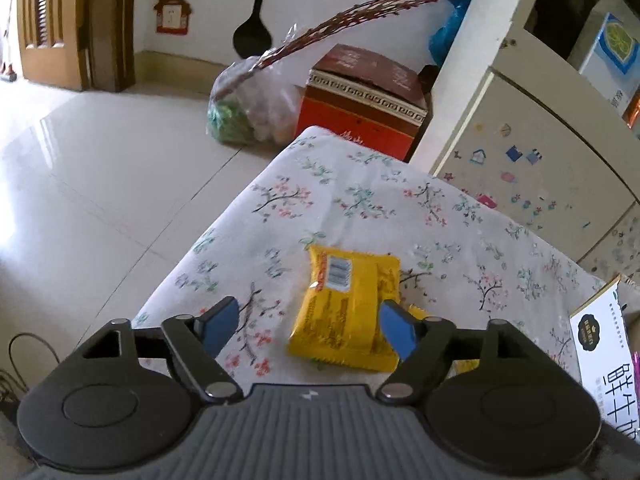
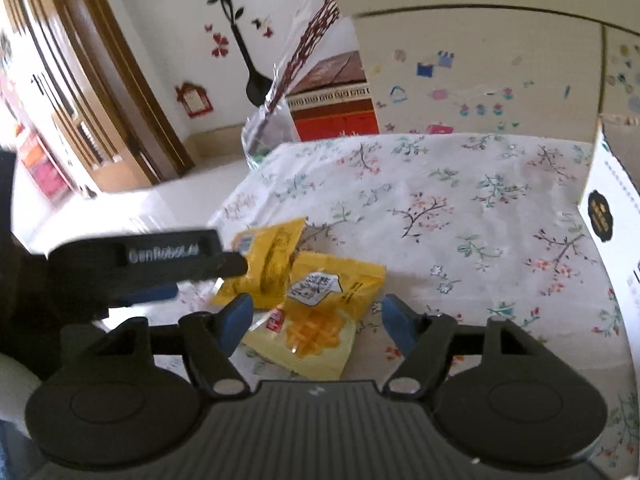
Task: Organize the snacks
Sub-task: 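Grasp the yellow barcode packet with the left tool while the right tool grasps the yellow waffle packet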
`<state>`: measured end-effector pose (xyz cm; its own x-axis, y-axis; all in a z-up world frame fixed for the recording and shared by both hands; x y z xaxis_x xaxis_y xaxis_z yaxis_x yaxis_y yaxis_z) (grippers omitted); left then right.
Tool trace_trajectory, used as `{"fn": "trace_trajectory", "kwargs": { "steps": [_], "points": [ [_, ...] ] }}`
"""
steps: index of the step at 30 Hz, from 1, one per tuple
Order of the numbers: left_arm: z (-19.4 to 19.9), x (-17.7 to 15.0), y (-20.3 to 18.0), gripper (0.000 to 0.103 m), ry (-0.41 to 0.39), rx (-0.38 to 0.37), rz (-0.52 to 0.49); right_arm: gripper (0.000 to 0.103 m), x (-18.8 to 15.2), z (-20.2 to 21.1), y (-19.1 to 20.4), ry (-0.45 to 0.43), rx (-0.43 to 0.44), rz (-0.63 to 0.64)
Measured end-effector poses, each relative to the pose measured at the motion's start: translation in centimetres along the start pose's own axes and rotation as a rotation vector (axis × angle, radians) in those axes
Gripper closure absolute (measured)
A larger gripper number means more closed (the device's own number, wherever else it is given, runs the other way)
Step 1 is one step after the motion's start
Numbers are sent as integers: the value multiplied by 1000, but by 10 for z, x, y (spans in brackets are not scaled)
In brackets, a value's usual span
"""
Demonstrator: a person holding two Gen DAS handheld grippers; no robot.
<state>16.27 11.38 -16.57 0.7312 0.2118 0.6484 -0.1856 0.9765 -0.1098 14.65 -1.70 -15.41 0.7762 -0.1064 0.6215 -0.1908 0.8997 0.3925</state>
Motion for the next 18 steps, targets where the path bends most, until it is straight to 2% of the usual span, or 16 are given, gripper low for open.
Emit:
{"fn": "trace_trajectory", "kwargs": {
  "steps": [4, 5, 7, 10, 14, 18],
  "points": [
    [-8, 4, 0, 14, -11, 0, 13, 31, -3, -8, -4, -31, -17, 1],
    [-10, 3, -1, 14, -8, 3, 9, 32, -2, -9, -5, -34, -31, 12],
    [-14, 1, -4, 14, -5, 12, -16, 43, -1, -7, -7, -31, -79, 32],
    [-19, 0, -10, 9, -10, 47, -85, 46, 0, 0, -23, -38, -135, -5],
    [-26, 0, -20, 7, -18, 69, -133, 46, 4, 8, -45, -59, -207, -51],
    [-34, -3, -29, 0, -10, 114, -187, 44, 6, 10, -53, -72, -196, -79]
  ]
}}
Point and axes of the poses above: each gripper's, at about its wrist camera, not at the fingertips, and z roughly against the way its jaws point, y to its left, x to its top, the point moved 9 cm from there along -z, roughly the way its jaws point, and after that the axes turned 9 degrees about -z, right-handed, at the moved point
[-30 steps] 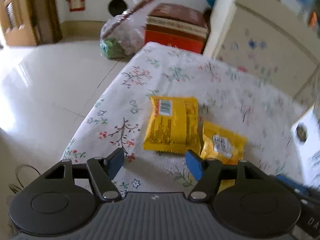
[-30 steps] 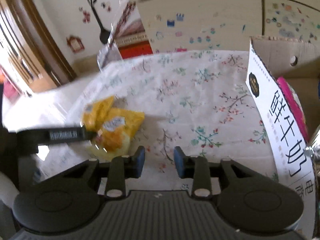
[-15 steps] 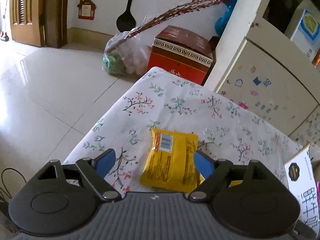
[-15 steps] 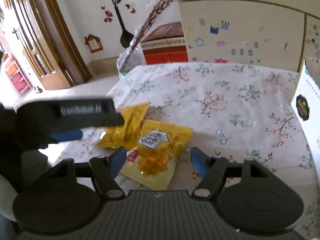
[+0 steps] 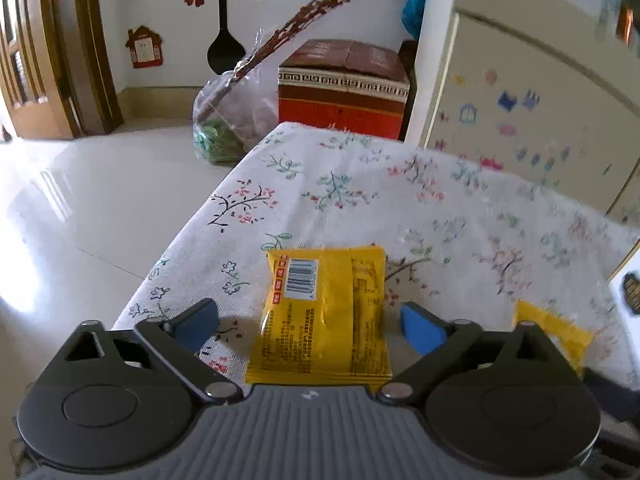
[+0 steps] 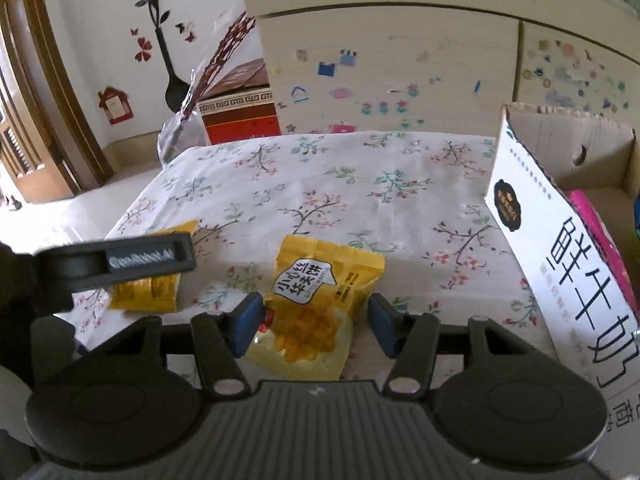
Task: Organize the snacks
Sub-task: 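Grasp the yellow barcode packet with the left tool while the right tool grasps the yellow waffle packet, then lift both yellow packets and carry them toward the cardboard box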
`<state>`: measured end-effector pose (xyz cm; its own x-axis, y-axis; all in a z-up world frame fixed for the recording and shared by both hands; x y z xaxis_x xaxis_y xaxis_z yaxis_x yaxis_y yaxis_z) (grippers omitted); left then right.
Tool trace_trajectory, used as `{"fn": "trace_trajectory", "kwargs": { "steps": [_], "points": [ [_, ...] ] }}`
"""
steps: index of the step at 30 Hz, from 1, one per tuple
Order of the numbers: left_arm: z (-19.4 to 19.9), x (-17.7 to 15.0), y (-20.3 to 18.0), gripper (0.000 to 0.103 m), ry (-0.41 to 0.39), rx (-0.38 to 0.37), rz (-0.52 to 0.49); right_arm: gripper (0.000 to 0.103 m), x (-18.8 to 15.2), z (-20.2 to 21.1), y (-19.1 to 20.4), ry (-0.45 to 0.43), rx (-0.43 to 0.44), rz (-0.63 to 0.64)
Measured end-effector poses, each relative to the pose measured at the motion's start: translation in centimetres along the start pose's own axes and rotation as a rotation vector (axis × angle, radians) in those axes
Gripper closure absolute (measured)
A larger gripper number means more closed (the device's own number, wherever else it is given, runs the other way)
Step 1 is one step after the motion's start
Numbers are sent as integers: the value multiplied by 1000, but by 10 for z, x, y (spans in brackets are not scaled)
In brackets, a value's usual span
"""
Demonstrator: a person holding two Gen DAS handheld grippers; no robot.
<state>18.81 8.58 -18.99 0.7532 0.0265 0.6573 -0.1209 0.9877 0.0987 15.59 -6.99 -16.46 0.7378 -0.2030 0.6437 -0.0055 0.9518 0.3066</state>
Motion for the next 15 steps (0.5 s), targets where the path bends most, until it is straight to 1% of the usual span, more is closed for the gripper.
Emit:
{"fn": "trace_trajectory", "kwargs": {
  "steps": [2, 3, 4, 7, 8, 9, 10, 12, 13, 15],
  "points": [
    [-1, 0, 0, 0, -6, 6, 20, 37, 0, -1, 1, 2, 20, -12],
    [-2, 0, 1, 0, -5, 4, 33, 30, 0, -1, 2, 3, 32, -12],
    [-2, 1, 0, 1, -5, 7, 27, 26, 0, -2, 4, 2, 42, -7],
    [3, 1, -5, 12, -21, -1, 6, 25, -3, -5, 10, -2, 29, 44],
    [5, 1, -8, 19, -25, -10, -9, 27, -4, -6, 11, -2, 16, 63],
    [8, 1, -11, 28, -28, -24, -26, 33, -5, -5, 12, -4, 3, 76],
    [10, 1, -14, 32, -26, -41, -32, 39, -5, -4, 12, -1, 10, 70],
    [16, -2, -18, 37, -18, -67, -41, 49, -4, 0, 9, 4, 21, 58],
    [19, -5, -21, 38, -19, -82, -49, 52, -4, 3, 7, 6, 27, 57],
    [26, -11, -26, 39, -4, -114, -70, 54, -5, 9, 2, 21, 33, 41]
  ]
}}
Point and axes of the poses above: each gripper's, at about its wrist camera, not at the fingertips, and z roughly against the way its jaws point, y to its left, x to its top, the point moved 9 cm from there along -z, roughly the way its jaws point, and after that the axes turned 9 degrees about -z, right-handed, at the moved point
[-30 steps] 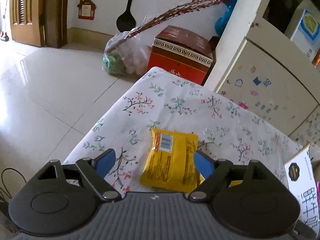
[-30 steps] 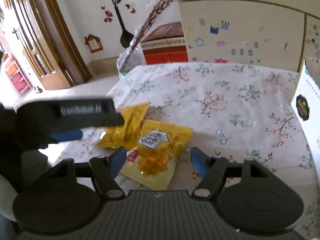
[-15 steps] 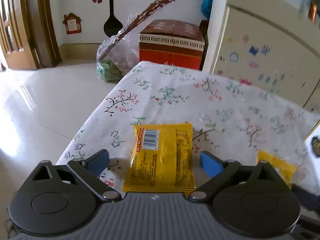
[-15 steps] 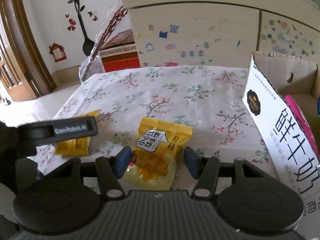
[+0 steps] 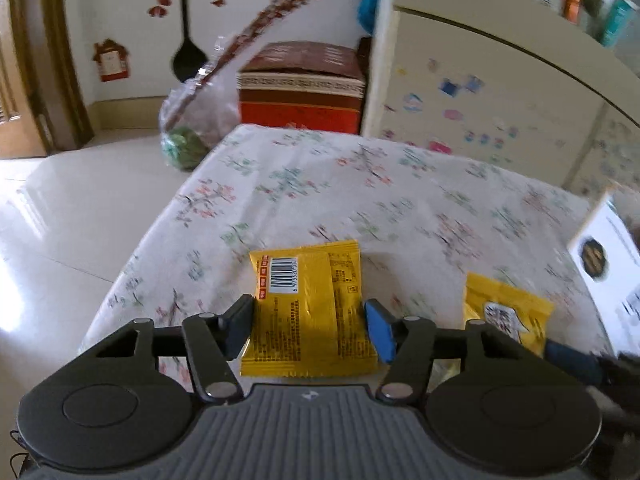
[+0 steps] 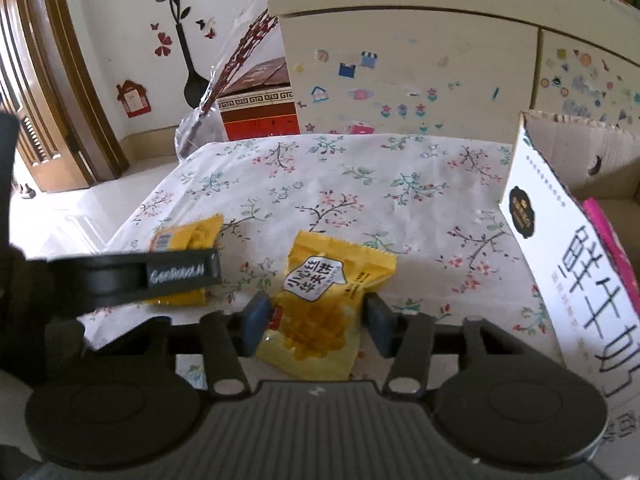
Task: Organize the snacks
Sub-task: 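Lift both yellow packets and carry them toward the cardboard box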
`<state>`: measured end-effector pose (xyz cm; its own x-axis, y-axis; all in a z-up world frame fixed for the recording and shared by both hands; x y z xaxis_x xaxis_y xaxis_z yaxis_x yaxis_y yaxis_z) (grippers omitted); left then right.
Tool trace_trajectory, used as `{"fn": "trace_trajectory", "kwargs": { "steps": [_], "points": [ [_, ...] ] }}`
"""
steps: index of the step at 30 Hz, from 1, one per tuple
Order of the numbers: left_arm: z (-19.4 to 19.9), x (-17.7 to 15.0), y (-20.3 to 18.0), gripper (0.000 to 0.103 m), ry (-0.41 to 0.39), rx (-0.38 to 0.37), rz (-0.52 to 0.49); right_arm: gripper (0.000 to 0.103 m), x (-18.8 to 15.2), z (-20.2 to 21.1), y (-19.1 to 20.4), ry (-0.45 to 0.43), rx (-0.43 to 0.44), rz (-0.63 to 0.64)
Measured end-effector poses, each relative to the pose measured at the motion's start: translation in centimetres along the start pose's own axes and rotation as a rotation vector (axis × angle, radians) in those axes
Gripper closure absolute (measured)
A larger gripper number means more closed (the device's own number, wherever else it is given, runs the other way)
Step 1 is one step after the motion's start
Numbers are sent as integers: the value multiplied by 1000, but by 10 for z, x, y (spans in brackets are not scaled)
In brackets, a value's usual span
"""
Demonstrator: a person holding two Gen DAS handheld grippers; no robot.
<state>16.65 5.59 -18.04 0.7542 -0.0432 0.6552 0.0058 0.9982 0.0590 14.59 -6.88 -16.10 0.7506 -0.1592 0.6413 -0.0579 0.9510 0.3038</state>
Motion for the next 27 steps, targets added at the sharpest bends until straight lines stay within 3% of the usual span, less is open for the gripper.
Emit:
{"fn": "trace_trajectory", "kwargs": {
  "steps": [5, 12, 27],
  "points": [
    [23, -22, -4, 41, 15, -76, 89, 56, -13, 24, -16, 28, -9, -65],
    [65, -59, -17, 41, 16, -94, 125, 56, -36, 71, -24, 31, -8, -100],
    [154, -98, -48, 41, -100, -145, 145, 56, -88, 152, -44, -4, -46, -96]
  ]
}}
Point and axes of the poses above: each gripper's, at about its wrist camera, not at the fingertips, and z roughly against the way its jaws point, y to its left, x to its top, the point moved 9 cm from there along -z, roughly the way its jaws point, and after that the axes turned 9 degrees about -z, right-handed, at the moved point
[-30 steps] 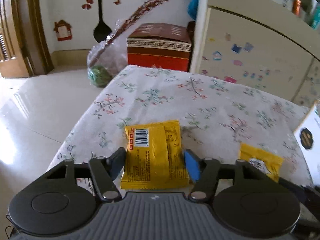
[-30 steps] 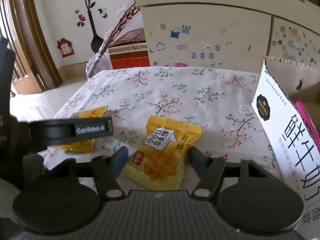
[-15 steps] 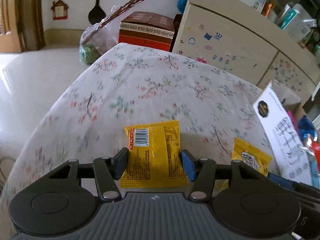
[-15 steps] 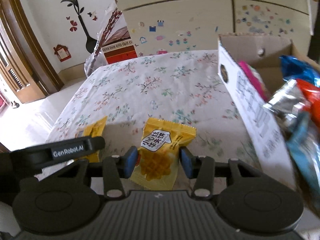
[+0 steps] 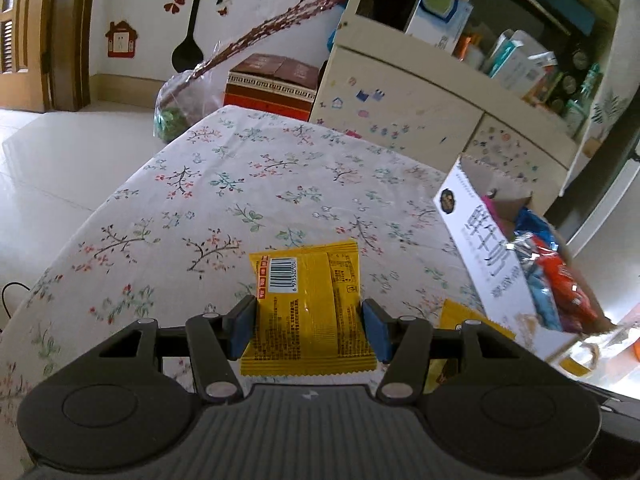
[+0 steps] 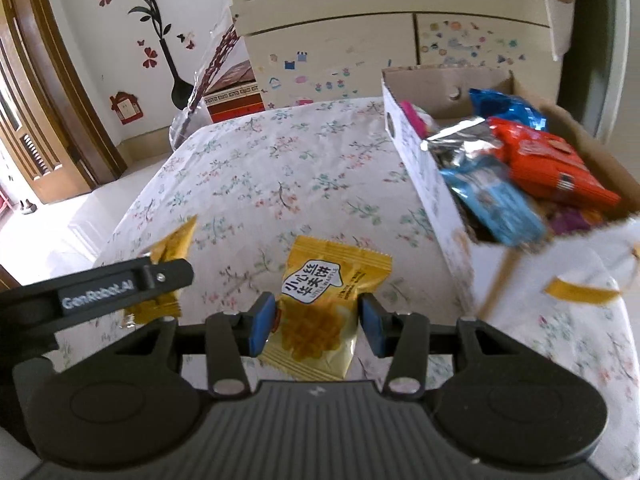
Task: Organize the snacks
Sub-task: 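Lift both yellow packets and carry them toward the cardboard box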
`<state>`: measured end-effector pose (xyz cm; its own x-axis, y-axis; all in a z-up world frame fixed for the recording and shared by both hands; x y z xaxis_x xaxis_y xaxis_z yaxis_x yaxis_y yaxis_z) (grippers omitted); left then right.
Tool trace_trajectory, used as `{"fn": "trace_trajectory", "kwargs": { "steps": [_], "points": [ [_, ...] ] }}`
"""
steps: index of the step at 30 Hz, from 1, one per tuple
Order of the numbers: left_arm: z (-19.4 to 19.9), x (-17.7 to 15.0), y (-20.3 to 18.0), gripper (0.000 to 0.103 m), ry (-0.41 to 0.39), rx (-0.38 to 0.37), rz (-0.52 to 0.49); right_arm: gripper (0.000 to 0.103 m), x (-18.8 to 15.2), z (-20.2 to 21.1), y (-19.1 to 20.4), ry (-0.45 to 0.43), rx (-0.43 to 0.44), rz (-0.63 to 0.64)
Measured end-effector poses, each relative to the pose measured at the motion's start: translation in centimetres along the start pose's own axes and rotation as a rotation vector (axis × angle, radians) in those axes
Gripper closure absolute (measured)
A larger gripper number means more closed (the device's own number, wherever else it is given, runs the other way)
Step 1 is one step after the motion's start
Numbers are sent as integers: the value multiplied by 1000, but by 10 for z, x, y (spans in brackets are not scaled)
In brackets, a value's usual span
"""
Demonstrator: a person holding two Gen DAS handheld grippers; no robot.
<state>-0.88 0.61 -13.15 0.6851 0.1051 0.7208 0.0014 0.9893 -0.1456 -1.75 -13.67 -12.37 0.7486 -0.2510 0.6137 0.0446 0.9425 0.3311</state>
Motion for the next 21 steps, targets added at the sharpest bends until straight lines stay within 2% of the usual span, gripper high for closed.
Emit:
{"fn": "trace_trajectory", "kwargs": {
  "steps": [16, 21],
  "points": [
    [35, 7, -13, 41, -73, -79, 49, 56, -25, 43, -17, -29, -44, -3],
    [42, 16, -19, 41, -92, -96, 42, 56, -18, 53, -14, -47, -35, -20]
  ]
}}
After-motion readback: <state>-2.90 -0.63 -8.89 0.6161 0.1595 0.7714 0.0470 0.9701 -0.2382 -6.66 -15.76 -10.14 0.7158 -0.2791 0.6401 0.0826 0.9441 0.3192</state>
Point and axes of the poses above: each gripper's, at about its wrist camera, not at the fingertips, and z roughly against the way its jaws point, y to its left, x to its top, the point moved 9 cm from there along -z, roughly the way its jaws point, and after that the axes turned 9 degrees about -z, right-handed, at the moved point
